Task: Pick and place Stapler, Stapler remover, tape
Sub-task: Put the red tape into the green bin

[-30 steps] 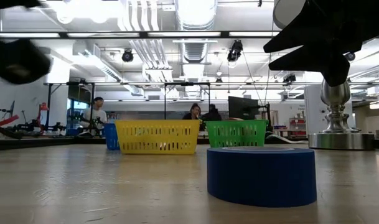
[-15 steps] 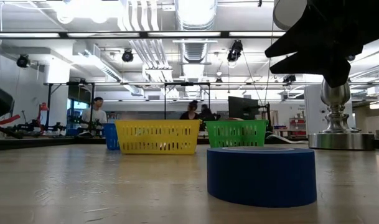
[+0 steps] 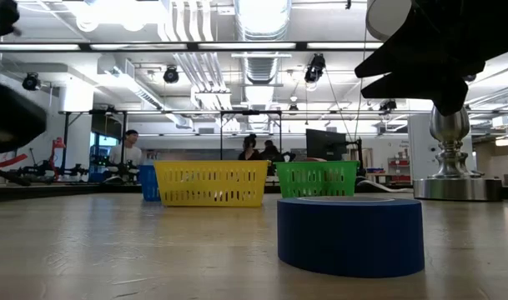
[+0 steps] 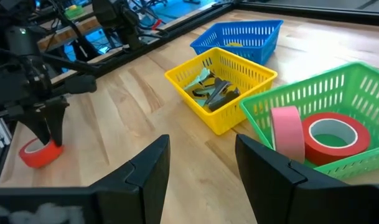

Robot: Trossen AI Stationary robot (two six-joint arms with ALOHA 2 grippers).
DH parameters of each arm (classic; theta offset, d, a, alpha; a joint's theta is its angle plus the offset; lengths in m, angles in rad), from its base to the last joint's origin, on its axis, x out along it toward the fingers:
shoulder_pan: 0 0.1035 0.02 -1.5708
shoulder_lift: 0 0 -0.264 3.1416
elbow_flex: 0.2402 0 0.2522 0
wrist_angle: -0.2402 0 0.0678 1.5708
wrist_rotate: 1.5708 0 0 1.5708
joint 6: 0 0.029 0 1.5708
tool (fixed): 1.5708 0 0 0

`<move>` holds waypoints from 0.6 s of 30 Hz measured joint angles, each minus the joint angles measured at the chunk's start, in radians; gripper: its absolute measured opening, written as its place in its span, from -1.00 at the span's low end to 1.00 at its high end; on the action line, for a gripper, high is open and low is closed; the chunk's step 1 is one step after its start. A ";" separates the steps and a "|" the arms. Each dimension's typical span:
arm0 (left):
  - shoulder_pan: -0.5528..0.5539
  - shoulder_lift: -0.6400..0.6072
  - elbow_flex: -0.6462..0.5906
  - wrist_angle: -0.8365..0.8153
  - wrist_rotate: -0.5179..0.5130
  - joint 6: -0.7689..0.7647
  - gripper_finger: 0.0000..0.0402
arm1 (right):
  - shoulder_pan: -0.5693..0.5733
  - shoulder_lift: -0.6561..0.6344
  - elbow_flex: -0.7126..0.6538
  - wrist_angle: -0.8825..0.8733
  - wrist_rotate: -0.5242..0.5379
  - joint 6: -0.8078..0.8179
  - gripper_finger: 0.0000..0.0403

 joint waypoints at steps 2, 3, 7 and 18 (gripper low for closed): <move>0.029 0.000 0.011 0.000 -0.031 0.064 -0.82 | 0.000 0.000 0.000 0.000 0.000 0.000 -0.13; 0.048 0.000 0.019 0.000 -0.069 0.097 -0.82 | -0.001 0.000 0.000 0.000 0.002 0.000 -0.13; 0.154 -0.002 0.069 0.003 -0.175 0.251 -0.82 | -0.001 0.000 0.000 0.000 0.003 0.000 -0.13; 0.557 0.025 0.341 0.005 -0.115 0.684 -0.73 | -0.001 0.000 -0.001 -0.002 0.004 0.000 -0.13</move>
